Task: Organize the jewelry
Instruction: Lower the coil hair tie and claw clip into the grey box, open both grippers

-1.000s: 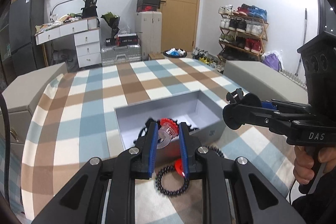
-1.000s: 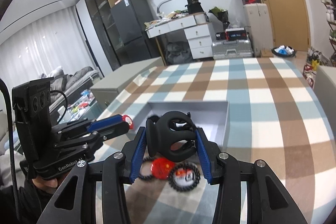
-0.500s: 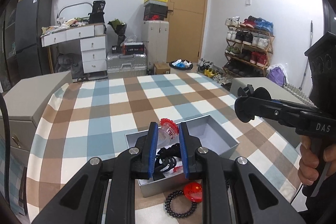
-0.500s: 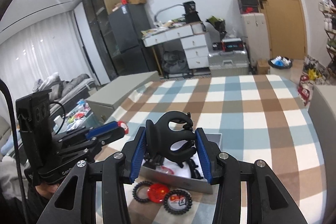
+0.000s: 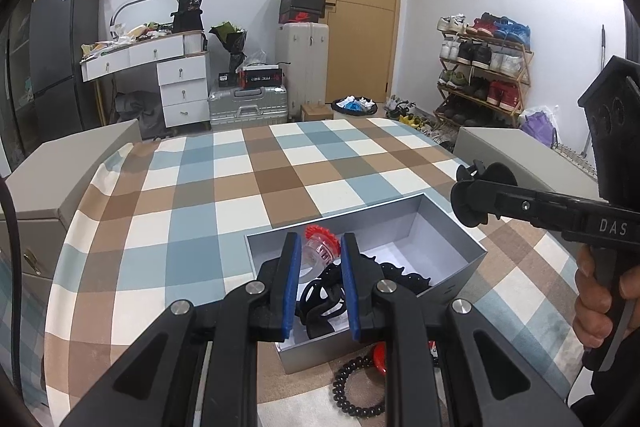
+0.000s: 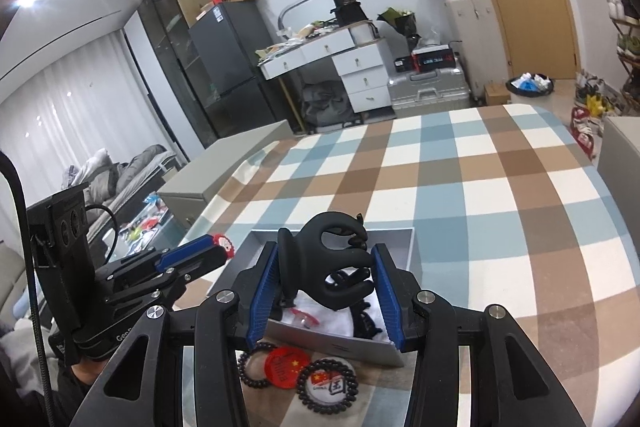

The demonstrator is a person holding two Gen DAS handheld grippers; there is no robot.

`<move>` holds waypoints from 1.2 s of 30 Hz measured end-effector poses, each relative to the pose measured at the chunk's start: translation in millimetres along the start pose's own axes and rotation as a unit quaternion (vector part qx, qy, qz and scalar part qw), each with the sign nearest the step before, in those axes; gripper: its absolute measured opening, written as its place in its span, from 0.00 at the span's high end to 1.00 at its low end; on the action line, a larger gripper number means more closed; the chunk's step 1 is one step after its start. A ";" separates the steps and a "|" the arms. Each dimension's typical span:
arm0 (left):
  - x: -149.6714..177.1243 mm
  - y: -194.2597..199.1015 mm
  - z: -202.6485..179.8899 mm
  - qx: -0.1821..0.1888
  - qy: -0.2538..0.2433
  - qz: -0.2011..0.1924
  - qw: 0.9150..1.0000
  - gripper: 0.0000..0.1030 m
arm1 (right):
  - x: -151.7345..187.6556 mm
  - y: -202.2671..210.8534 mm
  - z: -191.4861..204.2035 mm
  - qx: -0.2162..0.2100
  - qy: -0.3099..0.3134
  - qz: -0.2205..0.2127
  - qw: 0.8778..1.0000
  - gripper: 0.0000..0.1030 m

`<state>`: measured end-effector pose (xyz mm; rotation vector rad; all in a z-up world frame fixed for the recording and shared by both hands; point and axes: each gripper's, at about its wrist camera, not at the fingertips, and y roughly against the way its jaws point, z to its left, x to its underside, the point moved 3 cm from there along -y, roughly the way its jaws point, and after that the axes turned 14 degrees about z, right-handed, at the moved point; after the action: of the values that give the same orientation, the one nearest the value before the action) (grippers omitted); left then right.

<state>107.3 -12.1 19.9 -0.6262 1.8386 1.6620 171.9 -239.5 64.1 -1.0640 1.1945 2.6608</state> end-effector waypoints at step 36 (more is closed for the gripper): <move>10.7 -28.9 -9.7 0.002 -0.020 0.041 0.999 0.86 | 13.1 -31.0 2.4 0.013 0.006 0.041 0.999 0.56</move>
<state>118.2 -24.7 -7.7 -0.5199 1.8610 1.7112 169.7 -219.2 37.3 -1.0517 1.2977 2.6945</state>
